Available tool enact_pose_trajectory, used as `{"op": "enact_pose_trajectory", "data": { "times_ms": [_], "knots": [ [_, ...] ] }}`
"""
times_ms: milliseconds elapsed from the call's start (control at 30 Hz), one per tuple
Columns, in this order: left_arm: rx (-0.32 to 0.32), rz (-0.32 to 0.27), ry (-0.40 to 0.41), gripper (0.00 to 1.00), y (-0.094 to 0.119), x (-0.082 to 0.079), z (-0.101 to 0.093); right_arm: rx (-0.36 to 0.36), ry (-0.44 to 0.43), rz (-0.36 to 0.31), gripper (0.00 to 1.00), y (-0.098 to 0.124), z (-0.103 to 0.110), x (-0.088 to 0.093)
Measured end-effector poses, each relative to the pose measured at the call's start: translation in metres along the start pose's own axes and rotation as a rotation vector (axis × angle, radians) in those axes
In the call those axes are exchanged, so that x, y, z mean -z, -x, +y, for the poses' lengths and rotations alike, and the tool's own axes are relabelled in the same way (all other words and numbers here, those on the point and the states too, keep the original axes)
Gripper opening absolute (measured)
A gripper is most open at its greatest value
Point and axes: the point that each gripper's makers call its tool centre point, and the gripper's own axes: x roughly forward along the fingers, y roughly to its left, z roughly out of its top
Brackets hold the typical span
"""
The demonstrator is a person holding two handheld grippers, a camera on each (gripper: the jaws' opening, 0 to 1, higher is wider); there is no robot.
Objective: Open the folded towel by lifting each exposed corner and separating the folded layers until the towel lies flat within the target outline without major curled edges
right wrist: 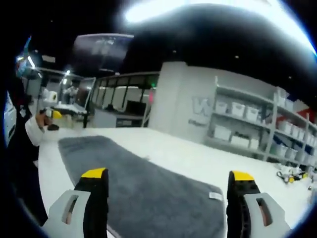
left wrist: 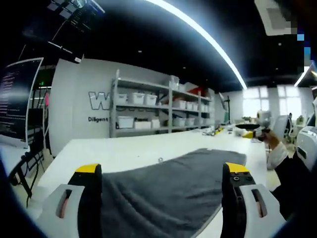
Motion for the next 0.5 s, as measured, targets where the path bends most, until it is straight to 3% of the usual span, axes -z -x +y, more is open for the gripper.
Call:
{"op": "enact_pose_trajectory", "data": {
  "times_ms": [267,500],
  "knots": [
    [0.036,-0.037,0.023,1.00,0.000,-0.006,-0.007,-0.010,0.045,-0.035,1.00,0.012,0.006,-0.025],
    [0.040,-0.043,0.037,1.00,0.005,-0.008,-0.009,-0.023,0.030,0.028,1.00,0.008,0.008,-0.011]
  ]
}}
